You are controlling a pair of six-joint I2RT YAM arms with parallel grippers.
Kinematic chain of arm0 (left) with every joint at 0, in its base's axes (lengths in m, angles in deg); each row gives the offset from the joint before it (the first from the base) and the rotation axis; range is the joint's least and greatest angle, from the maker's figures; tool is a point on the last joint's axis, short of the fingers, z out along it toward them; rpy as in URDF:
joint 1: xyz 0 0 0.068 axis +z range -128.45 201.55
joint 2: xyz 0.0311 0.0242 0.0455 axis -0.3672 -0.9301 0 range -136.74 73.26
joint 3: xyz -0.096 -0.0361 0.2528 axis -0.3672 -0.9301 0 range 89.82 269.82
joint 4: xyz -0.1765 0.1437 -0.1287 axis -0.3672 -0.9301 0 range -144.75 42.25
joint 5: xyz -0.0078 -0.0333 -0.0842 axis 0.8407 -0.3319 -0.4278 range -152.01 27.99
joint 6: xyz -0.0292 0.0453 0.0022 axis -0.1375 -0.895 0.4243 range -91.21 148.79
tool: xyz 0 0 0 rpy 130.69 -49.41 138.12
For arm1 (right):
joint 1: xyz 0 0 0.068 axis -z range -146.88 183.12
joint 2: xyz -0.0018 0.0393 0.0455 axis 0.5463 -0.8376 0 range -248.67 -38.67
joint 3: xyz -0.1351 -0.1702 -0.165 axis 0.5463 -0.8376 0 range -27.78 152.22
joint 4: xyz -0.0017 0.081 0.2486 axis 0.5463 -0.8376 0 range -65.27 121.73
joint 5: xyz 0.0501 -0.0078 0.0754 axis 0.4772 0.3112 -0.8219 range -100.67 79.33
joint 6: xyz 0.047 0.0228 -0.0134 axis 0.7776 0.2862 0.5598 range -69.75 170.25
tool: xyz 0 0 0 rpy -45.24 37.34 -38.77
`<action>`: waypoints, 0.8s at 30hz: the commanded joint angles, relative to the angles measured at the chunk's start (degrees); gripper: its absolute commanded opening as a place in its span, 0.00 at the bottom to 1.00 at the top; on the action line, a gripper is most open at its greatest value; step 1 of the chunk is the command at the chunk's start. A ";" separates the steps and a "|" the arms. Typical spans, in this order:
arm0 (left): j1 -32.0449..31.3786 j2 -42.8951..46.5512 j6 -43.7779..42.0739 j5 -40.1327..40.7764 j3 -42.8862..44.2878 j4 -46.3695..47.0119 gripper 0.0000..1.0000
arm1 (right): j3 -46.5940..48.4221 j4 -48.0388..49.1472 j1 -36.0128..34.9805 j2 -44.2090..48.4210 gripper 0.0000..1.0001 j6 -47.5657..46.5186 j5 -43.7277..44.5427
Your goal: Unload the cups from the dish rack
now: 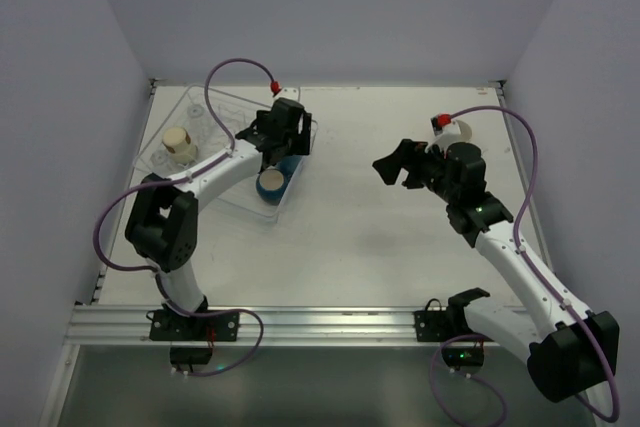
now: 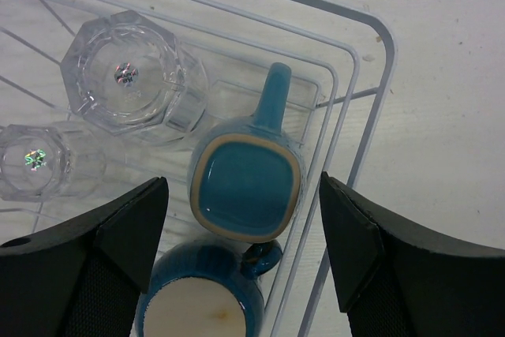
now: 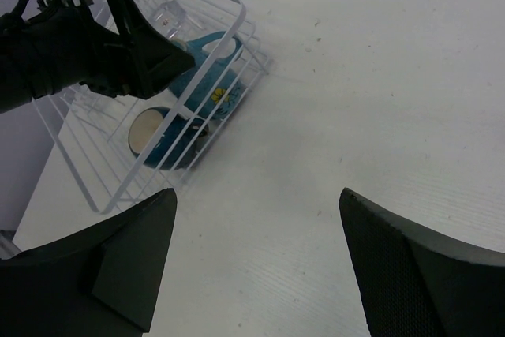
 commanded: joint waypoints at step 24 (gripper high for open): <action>0.02 -0.89 -4.27 0.43 1.72 4.61 0.38 | 2.05 0.80 -1.50 1.93 0.86 -0.37 -2.05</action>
